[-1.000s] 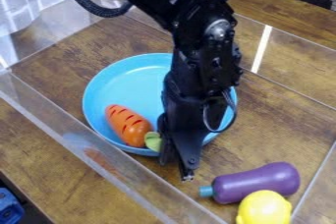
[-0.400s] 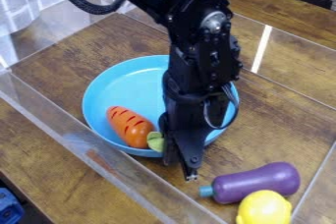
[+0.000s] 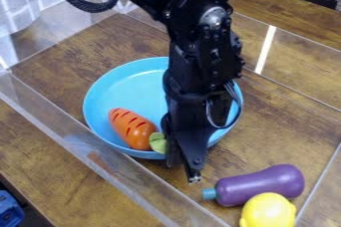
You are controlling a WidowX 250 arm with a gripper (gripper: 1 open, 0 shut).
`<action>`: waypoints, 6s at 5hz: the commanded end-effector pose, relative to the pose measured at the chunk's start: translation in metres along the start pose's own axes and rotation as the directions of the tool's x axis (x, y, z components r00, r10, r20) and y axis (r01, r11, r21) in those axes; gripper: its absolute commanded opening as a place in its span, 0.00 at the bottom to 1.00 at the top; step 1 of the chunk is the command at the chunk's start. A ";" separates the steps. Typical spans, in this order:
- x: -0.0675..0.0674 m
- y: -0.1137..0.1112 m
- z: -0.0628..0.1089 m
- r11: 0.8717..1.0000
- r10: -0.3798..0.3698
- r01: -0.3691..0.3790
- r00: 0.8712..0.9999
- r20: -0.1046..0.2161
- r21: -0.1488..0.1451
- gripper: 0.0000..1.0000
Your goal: Remove the carrot from the blue tray and put it on the table
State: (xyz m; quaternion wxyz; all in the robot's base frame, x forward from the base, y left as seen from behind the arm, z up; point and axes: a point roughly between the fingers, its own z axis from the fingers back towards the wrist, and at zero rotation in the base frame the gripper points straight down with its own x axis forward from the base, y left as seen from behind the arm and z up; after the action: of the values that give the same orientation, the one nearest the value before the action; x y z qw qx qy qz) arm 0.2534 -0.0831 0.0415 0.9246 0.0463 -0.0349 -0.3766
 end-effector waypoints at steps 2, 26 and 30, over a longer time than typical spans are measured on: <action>0.007 0.002 0.018 1.000 0.000 -0.002 0.996 0.087 0.016 0.00; 0.006 0.042 0.022 0.982 -0.136 0.161 0.965 0.224 -0.101 1.00; 0.014 0.035 -0.026 0.970 -0.188 0.209 0.968 0.167 -0.122 1.00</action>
State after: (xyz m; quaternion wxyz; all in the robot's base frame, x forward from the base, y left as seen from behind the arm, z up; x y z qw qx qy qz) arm 0.2912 -0.0622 0.0229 0.8823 -0.0436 -0.0759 -0.4625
